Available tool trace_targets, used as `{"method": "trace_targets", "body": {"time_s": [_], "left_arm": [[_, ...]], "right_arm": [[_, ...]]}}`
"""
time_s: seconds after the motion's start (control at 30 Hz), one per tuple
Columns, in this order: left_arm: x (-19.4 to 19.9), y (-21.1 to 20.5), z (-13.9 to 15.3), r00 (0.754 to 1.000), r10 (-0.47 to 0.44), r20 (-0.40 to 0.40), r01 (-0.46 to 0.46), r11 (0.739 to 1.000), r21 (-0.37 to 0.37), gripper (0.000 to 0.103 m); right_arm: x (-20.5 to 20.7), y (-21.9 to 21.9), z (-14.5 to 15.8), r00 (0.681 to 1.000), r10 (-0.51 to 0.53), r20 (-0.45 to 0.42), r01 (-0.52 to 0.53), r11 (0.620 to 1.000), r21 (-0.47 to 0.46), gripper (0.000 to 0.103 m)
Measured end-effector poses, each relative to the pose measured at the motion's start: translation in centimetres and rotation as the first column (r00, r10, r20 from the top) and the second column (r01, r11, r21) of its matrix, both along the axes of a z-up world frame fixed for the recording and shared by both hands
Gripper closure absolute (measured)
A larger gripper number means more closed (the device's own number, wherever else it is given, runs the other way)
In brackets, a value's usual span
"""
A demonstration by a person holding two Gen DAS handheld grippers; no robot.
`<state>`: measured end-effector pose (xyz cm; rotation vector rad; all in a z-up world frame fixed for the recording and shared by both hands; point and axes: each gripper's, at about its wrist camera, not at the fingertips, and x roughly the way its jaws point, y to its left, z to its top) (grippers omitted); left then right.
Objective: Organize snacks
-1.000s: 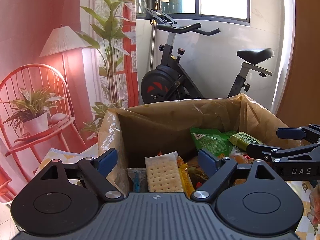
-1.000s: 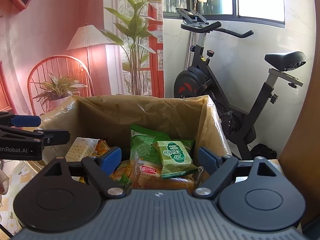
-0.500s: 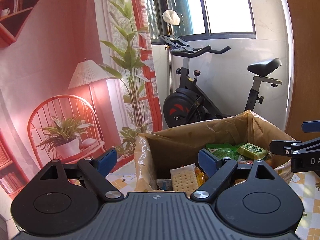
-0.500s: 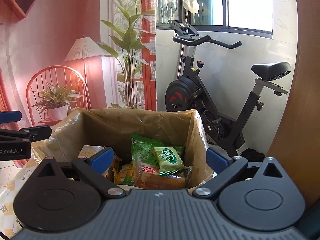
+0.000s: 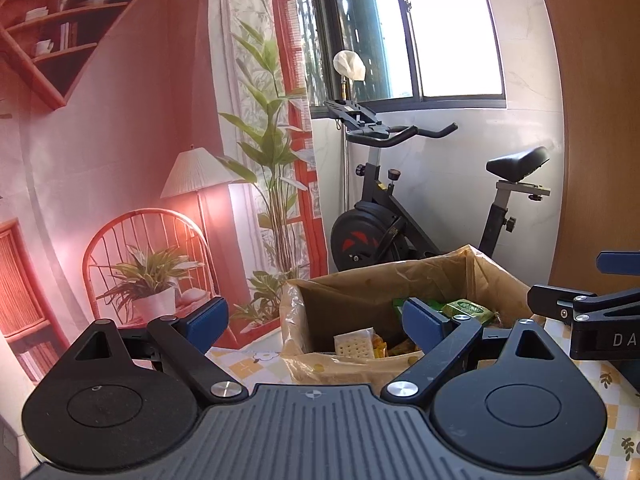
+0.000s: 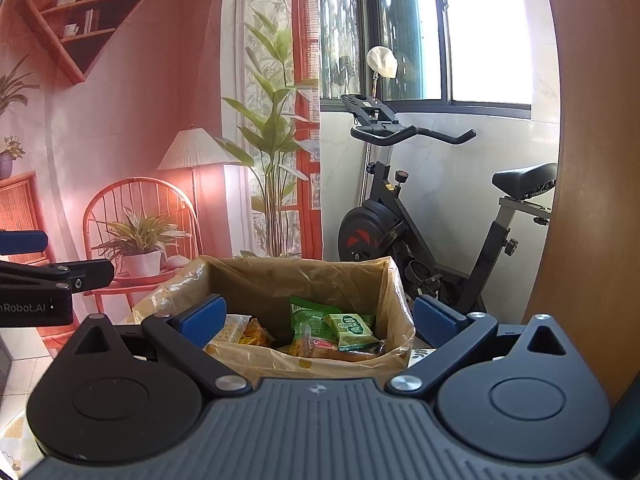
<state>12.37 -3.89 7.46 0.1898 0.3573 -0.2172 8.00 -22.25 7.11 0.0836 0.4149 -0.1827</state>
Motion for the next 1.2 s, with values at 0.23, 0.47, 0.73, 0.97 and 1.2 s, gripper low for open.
{"method": "trace_targets", "body": {"time_s": [0.23,0.47,0.73,0.97,1.2], "left_arm": [[-0.4,0.3,-0.5,0.999,0.011,-0.032,-0.011,1.000,-0.014,0.008],[-1.3,0.3,-0.5,0.999,0.020,-0.026,-0.021,0.999,-0.040,0.008],[-1.4,0.6,-0.7,0.999,0.027,-0.034,-0.029,0.998,-0.052,0.008],[-1.6,0.7,-0.6,0.999,0.032,-0.029,-0.034,0.997,-0.064,0.008],[-1.8,0.7,-0.5,0.999,0.035,-0.030,-0.037,0.996,-0.077,0.008]], "right_arm": [[-1.7,0.2,0.1,1.000,-0.004,0.020,0.004,1.000,0.011,0.001],[-2.0,-0.2,0.1,1.000,-0.001,0.025,0.001,1.000,0.030,0.001],[-2.1,-0.4,-0.1,1.000,0.001,0.018,-0.002,0.999,0.045,0.001],[-2.1,-0.5,-0.2,1.000,0.002,0.019,-0.003,0.999,0.050,0.001],[-2.3,-0.3,-0.1,1.000,0.005,0.020,-0.006,0.999,0.048,0.001]]}}
